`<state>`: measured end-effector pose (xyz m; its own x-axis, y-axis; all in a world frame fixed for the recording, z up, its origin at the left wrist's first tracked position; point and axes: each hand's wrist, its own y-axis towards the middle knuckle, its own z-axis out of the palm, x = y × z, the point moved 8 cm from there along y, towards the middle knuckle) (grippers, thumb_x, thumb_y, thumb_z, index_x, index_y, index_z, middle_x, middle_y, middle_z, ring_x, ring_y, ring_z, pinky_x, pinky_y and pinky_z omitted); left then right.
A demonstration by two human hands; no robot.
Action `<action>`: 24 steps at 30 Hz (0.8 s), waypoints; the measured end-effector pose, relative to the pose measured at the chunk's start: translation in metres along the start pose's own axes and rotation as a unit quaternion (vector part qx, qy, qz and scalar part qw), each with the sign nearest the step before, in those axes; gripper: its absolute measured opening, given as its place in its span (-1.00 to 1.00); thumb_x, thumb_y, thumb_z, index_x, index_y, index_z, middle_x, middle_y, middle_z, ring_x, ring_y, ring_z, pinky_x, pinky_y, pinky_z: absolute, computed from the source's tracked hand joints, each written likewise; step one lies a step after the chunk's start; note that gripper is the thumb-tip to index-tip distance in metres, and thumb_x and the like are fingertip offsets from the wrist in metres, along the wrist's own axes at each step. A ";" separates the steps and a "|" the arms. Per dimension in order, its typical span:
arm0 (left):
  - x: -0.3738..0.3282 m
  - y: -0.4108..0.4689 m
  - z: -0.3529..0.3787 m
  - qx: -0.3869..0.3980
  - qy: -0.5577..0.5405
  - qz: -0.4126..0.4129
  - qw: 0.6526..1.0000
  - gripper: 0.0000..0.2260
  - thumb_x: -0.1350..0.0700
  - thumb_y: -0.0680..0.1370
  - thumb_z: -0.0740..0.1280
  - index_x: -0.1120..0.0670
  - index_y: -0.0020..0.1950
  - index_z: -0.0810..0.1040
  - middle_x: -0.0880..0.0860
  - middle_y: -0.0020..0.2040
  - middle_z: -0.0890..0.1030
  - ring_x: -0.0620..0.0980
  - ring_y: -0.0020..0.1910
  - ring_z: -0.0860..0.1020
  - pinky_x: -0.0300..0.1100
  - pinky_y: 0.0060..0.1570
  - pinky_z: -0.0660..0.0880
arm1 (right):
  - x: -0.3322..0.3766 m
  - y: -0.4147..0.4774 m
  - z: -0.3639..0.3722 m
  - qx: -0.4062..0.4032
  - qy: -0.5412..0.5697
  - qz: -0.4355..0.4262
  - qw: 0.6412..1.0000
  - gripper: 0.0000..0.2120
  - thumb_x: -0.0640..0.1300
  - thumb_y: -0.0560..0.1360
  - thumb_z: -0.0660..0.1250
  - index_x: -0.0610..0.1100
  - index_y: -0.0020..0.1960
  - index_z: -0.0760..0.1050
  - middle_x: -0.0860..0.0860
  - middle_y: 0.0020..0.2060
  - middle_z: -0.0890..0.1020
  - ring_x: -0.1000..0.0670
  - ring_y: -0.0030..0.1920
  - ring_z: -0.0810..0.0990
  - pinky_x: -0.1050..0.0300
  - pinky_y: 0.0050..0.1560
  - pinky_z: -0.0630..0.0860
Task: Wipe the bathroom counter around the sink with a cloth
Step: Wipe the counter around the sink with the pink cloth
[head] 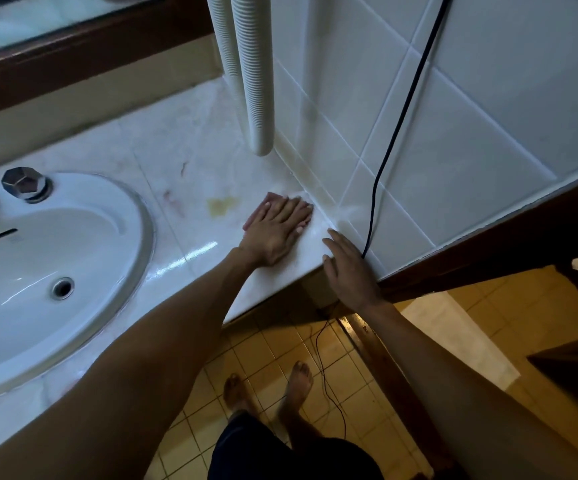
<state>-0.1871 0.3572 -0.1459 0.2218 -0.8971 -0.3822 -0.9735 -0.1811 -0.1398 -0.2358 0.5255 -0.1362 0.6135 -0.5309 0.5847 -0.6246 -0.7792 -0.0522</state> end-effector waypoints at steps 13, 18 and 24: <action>0.055 -0.151 -0.008 -0.035 0.017 -0.095 0.995 -0.52 -0.13 0.73 -0.11 -0.17 0.67 -0.06 -0.08 0.69 -0.05 -0.02 0.67 -0.13 0.04 0.62 -0.16 | 0.055 0.069 0.032 0.006 -0.039 -0.006 0.999 -0.56 -0.20 0.67 0.07 -0.27 0.52 0.23 -0.21 0.54 0.24 -0.17 0.56 0.17 -0.02 0.56 0.14; 0.136 -0.110 -0.044 -0.133 -0.053 -0.300 0.943 -0.54 -0.04 0.75 -0.05 -0.09 0.67 0.06 0.00 0.69 0.04 0.06 0.67 -0.06 0.09 0.59 -0.12 | 0.060 0.093 0.044 0.001 -0.077 -0.004 0.997 -0.56 -0.13 0.67 0.10 -0.22 0.52 0.23 -0.19 0.56 0.20 -0.17 0.57 0.15 -0.07 0.55 0.15; 0.107 -0.032 -0.041 -0.135 -0.061 -0.250 0.957 -0.53 -0.06 0.74 -0.07 -0.06 0.68 0.06 0.03 0.69 0.05 0.10 0.67 -0.05 0.15 0.60 -0.10 | 0.058 0.091 0.048 -0.047 -0.094 -0.008 0.994 -0.57 -0.11 0.64 0.13 -0.18 0.49 0.27 -0.13 0.55 0.24 -0.12 0.54 0.22 -0.04 0.50 0.21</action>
<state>-0.1346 0.2504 -0.1448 0.6527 -0.6207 -0.4343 -0.7194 -0.6875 -0.0986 -0.2337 0.4083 -0.1462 0.6978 -0.5782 0.4228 -0.6511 -0.7580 0.0379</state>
